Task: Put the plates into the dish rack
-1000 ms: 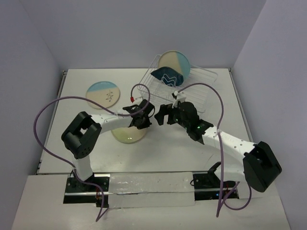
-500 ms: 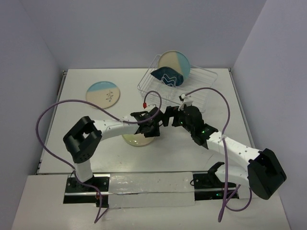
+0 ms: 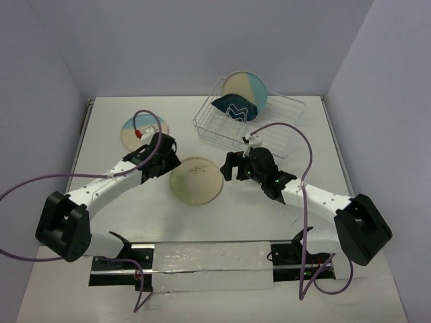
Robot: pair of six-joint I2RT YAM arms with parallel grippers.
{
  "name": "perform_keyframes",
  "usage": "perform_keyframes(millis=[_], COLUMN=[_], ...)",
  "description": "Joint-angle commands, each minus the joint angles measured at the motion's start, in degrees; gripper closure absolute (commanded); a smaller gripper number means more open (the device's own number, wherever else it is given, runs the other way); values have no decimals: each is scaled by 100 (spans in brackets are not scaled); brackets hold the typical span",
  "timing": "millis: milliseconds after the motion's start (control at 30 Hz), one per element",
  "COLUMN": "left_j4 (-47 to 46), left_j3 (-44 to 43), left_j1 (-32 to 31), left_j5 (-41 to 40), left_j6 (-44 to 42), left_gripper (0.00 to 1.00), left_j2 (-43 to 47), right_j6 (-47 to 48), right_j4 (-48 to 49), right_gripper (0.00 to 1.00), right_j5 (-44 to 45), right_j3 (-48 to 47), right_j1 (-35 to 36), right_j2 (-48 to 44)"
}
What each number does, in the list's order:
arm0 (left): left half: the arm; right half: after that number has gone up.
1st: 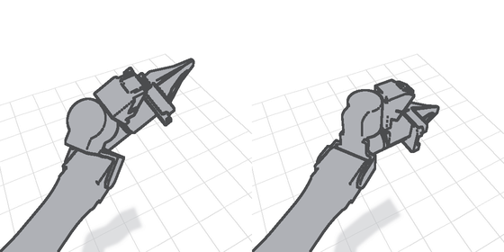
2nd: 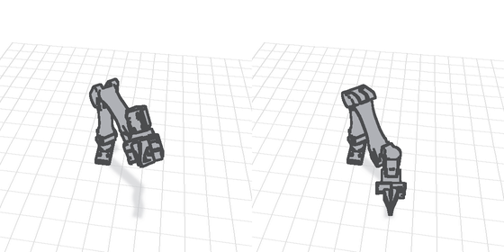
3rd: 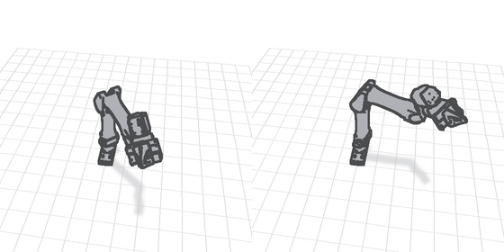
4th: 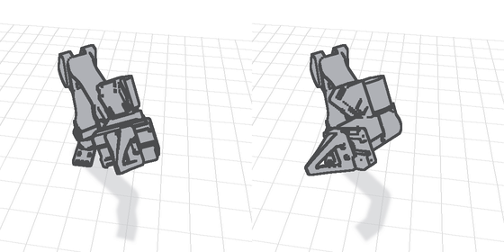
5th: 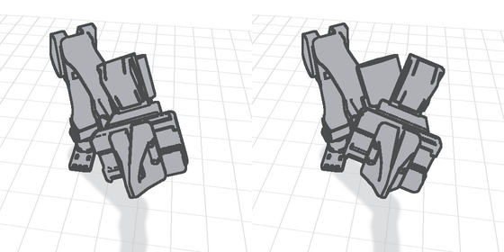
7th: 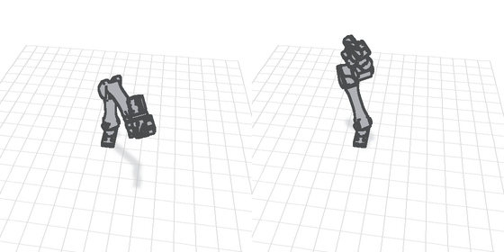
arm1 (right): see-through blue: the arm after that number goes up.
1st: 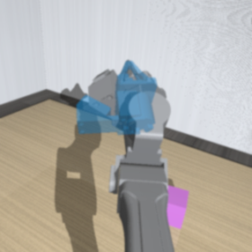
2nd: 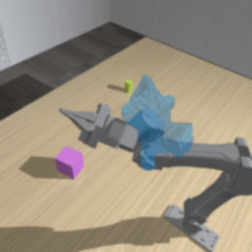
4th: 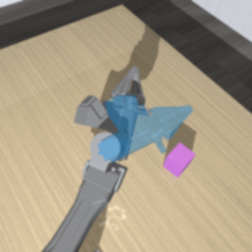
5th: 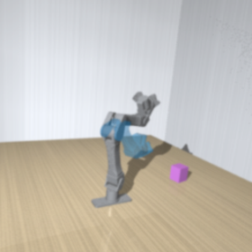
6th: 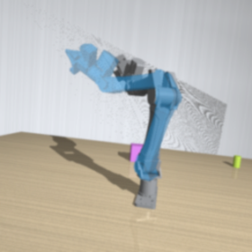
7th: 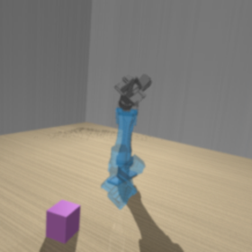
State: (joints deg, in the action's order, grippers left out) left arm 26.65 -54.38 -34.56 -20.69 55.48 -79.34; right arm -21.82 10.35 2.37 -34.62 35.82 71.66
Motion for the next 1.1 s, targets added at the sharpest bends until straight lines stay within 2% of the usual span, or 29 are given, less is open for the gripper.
perform_keyframes(millis=[0, 200, 367, 567, 700, 867, 967, 1067], left_j4=[-493, -897, -1162, -1506, -1424, -1121, -1233, -1281], left_j3=[824, 1010, 1093, 1133, 1271, 1290, 1361, 1392], left_j1=[625, 804, 1018, 1021, 1021, 1015, 942, 882], left_j5=[363, 600, 958, 1255, 1157, 829, 926, 935], left_j6=[24, -190, -269, -382, -301, -174, -241, -335], left_gripper=[47, 48, 59, 63, 63, 64, 58, 52], left_j2=[173, -208, -812, -1116, -933, -109, 341, 367], right_j6=[-41, -137, -231, -266, -295, -302, -305, -305], right_j4=[11, -126, -179, -263, -270, -270, -261, -261], right_gripper=[0, 0, 0, 0, 0, 0, 0, 0], right_j5=[9, 88, 98, 134, 119, 162, 194, 199], right_j3=[-467, -992, -1262, -1450, -1482, -1465, -1434, -1430], right_j1=[162, 215, 239, 250, 254, 257, 250, 250], right_j2=[543, 1375, 1792, 2149, 2230, 2226, 2204, 2224])
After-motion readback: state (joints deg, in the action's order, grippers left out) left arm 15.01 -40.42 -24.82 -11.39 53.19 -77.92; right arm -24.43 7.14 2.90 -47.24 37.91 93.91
